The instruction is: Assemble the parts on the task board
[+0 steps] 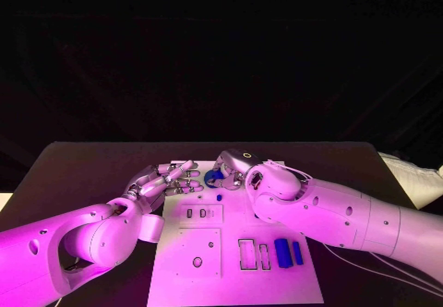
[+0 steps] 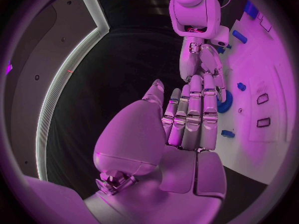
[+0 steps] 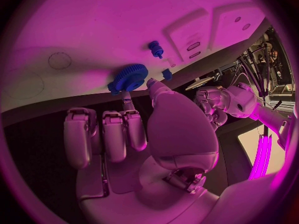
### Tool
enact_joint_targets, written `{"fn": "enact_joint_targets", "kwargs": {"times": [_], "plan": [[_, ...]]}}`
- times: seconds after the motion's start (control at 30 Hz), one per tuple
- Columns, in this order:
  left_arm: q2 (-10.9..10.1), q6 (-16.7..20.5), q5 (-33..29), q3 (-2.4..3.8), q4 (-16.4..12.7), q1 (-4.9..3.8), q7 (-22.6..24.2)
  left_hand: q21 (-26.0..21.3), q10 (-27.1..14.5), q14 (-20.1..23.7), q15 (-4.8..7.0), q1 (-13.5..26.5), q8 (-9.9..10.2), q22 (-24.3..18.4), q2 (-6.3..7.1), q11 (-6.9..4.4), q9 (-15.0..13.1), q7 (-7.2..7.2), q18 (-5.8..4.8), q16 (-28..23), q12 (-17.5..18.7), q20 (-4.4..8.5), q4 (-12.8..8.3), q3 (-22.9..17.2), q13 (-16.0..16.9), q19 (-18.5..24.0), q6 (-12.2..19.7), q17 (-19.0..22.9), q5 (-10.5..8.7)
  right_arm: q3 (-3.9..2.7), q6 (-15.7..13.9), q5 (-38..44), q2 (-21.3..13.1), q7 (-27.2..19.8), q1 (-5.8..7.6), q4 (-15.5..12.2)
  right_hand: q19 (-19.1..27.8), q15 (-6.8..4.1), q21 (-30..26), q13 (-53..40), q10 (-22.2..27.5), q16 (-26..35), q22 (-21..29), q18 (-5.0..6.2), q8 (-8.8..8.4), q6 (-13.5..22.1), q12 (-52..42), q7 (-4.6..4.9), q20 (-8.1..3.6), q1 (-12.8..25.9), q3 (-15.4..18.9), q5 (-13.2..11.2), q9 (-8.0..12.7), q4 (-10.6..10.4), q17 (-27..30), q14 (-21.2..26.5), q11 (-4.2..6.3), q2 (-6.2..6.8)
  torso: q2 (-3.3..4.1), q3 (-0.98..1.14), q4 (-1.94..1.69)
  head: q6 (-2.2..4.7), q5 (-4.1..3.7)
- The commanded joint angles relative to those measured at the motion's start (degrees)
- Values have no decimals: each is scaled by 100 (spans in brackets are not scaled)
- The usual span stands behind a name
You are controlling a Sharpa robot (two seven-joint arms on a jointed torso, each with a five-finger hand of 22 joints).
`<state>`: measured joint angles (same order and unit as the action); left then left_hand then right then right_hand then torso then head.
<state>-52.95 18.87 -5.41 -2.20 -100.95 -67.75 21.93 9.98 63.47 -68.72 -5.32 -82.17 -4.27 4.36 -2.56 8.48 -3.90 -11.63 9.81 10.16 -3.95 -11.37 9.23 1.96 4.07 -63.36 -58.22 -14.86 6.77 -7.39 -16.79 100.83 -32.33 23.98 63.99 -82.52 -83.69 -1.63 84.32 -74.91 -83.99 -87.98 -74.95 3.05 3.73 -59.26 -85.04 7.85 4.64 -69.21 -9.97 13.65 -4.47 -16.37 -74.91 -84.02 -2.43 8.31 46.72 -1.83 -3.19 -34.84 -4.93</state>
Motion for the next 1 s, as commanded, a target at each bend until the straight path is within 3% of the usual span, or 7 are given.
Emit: {"fn": "enact_joint_targets", "kwargs": {"times": [0.03, 0.23, 0.4, 0.6, 0.73, 0.83, 1.0], "plan": [[10, -127, -9, 3, -13, -2, 13, -31, -32, 39, -14, -10, 30, -9, 6, 19, -6, -30, 59, -33, 28, -26, -14, 20, 3, 3, 25, -10, 18, 31, 271, -64, 33, 53, -1, 80, 5, 37, -21, -1140, -338, 37, -185, -32, -3, 38, 38, -7, 18, 48, 14, 14, -7, -32, -1011, -490, -50, 3, 3, 1, -4, -5, 1], [13, -127, -9, 3, -12, -2, 13, -31, -32, 39, -14, -10, 30, -9, 6, 19, -6, -30, 59, -33, 28, -26, -14, 20, 3, 3, 25, -10, 18, 58, 38, -89, 60, 34, 6, 146, 10, 50, -26, -1126, -325, 38, -178, -31, -23, 146, 63, 18, 25, 3, 8, -8, 11, 3, -1011, -490, -69, 56, 4, 4, -7, -8, 3], [11, -124, -9, 3, -5, -2, 14, -34, -35, 41, -16, -1, 31, -9, 3, 21, -6, -32, 59, -36, 28, -28, -11, 21, 3, 4, 27, -13, 19, 65, -507, -74, -3, -125, 4, 61, 13, 53, -30, -1130, -326, 51, -173, -29, -1, 134, 62, 17, 31, -192, -72, 0, -1, 65, -991, -486, -69, 53, 0, 5, -6, -2, 8], [2, -123, -9, 3, 0, -2, 14, -34, -35, 41, -16, -1, 31, -9, 3, 21, -6, -32, 59, -36, 28, -28, -11, 21, 3, 4, 27, -13, 19, 59, -1365, -268, -325, -649, -22, -261, 7, 47, -25, -1143, -336, 47, -187, -31, 10, 98, 46, 10, 28, -340, -147, 32, -15, 122, -1002, -488, -61, 39, -2, 10, 9, -2, 18], [-13, -129, -9, 2, 1, -2, 12, -35, -36, 42, -17, 2, 32, -10, 0, 21, -6, -32, 59, -38, 28, -28, -9, 21, 3, 4, 28, -15, 19, 9, -1692, -767, -739, -1272, -34, -558, 72, 41, -88, -1049, -265, 128, -59, -4, 12, 72, 190, 6, 23, -431, -195, -10, -22, 160, -851, -452, -56, 25, -8, 5, 24, 6, 1], [-31, -137, -9, 2, 4, -2, 14, -37, -38, 44, -17, 5, 33, -10, -3, 22, -6, -32, 59, -40, 28, -29, -9, 20, 3, 5, 29, -18, 20, -34, -1573, -1573, -1180, -1825, -40, -742, 861, 19, -914, -163, 453, 881, 1435, 287, 6, 40, 1563, 7, -1, -858, -382, -410, -30, 394, 313, -97, -48, -41, -22, 8, 44, 11, 2], [-62, -144, -9, 2, 3, -2, 19, -38, -38, 44, -17, 4, 33, -10, -3, 22, -6, -31, 59, -40, 28, -29, -10, 20, 3, 5, 29, -18, 20, -72, -1077, -2756, -1820, -2526, -44, -816, 1771, 3, -2465, 1648, 1422, 2368, 3554, 621, -11, 154, 4152, 28, -13, -1155, -455, -381, 3, 620, 1898, 346, -45, 84, -45, 27, 147, 18, 26]]}}
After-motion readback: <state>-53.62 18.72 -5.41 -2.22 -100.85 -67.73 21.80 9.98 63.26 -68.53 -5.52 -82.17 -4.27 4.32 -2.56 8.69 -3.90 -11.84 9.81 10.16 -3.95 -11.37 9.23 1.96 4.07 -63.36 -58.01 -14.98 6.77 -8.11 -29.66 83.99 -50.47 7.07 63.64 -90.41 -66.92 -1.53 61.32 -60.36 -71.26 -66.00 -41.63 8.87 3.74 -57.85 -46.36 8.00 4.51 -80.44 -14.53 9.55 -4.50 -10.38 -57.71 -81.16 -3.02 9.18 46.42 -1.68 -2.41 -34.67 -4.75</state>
